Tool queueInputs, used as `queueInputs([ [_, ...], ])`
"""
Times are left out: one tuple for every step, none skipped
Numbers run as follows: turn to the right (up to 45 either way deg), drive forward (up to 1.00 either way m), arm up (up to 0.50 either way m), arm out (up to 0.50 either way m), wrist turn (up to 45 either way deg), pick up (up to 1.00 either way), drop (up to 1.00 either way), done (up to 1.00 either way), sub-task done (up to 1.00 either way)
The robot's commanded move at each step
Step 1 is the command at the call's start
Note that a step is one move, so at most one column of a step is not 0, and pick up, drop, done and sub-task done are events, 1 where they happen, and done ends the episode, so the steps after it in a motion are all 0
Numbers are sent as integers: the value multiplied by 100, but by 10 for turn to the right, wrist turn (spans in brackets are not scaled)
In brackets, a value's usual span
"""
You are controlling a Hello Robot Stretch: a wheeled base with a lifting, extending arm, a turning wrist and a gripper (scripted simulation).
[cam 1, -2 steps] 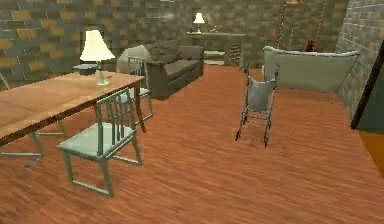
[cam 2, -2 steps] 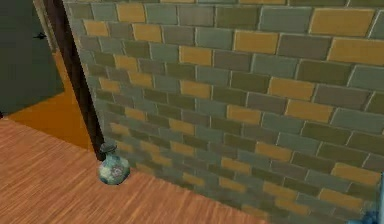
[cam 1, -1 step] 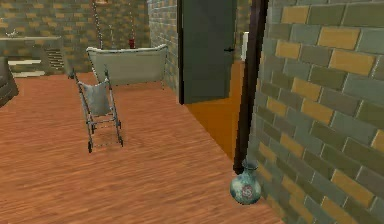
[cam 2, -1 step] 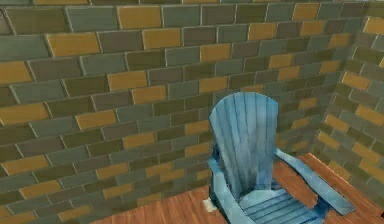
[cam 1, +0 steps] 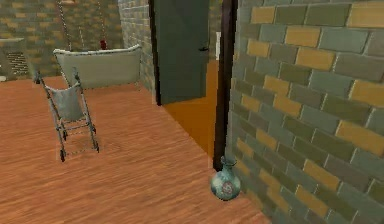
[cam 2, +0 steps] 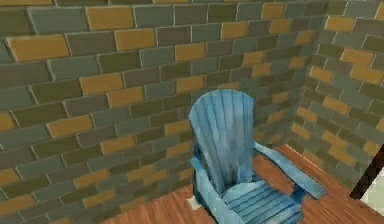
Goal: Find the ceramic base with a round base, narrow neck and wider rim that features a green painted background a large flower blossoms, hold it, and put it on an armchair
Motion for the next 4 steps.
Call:
queueInputs([
  [0, 40, 0, 0, 0, 0, 0, 0, 0],
  [-450, 0, 0, 0, 0, 0, 0, 0, 0],
  [-270, 0, 0, 0, 0, 0, 0, 0, 0],
  [450, 0, 0, 0, 0, 0, 0, 0, 0],
])
